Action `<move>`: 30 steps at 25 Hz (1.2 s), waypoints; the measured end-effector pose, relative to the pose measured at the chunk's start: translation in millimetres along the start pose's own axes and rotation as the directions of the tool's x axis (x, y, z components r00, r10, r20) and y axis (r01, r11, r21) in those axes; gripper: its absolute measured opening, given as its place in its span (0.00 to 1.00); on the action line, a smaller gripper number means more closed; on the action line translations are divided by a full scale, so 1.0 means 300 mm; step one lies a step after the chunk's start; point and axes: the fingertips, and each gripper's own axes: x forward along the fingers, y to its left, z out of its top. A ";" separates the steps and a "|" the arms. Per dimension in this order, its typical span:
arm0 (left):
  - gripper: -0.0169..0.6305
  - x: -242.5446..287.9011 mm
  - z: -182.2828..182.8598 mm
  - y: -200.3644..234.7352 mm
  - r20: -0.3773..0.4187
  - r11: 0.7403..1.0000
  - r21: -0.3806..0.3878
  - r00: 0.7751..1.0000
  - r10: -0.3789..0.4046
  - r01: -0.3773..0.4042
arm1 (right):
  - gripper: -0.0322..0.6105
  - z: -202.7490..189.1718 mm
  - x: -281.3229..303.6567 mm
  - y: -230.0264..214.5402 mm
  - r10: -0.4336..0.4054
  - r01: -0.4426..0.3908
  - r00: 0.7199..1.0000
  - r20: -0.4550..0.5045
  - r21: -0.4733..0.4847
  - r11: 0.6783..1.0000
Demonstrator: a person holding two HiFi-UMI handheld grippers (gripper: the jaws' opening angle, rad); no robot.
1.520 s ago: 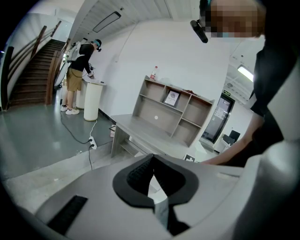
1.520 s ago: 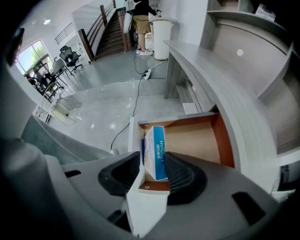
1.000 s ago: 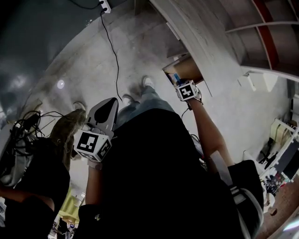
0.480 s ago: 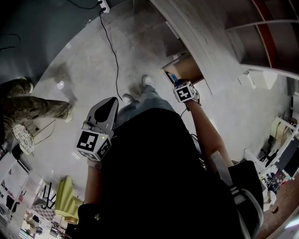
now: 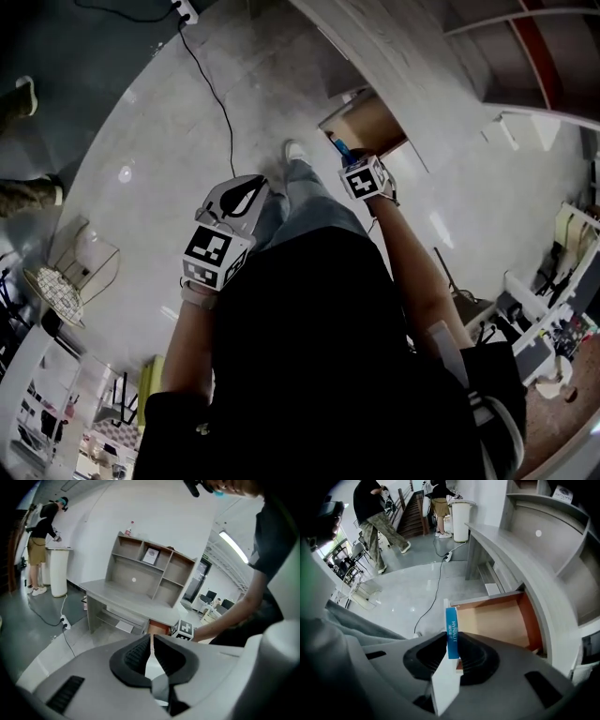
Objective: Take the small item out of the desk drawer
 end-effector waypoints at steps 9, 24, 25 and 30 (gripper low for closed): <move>0.12 0.413 -0.120 -0.021 -0.238 0.947 0.216 0.953 -0.185 0.238 | 0.14 0.009 0.003 0.010 0.021 -0.023 1.000 0.023 0.075 0.997; 0.31 0.824 -0.365 -0.038 -0.537 0.776 0.421 0.819 -0.204 0.470 | 0.13 0.002 0.016 0.001 0.044 -0.050 0.997 0.057 0.101 0.994; 0.33 0.841 -0.375 -0.038 -0.549 0.762 0.433 0.812 -0.199 0.481 | 0.14 0.003 0.014 0.000 0.047 -0.053 0.997 0.060 0.100 0.994; 0.39 0.917 -0.420 -0.038 -0.610 0.685 0.484 0.771 -0.182 0.545 | 0.13 0.000 0.012 -0.003 0.056 -0.064 0.996 0.072 0.109 0.992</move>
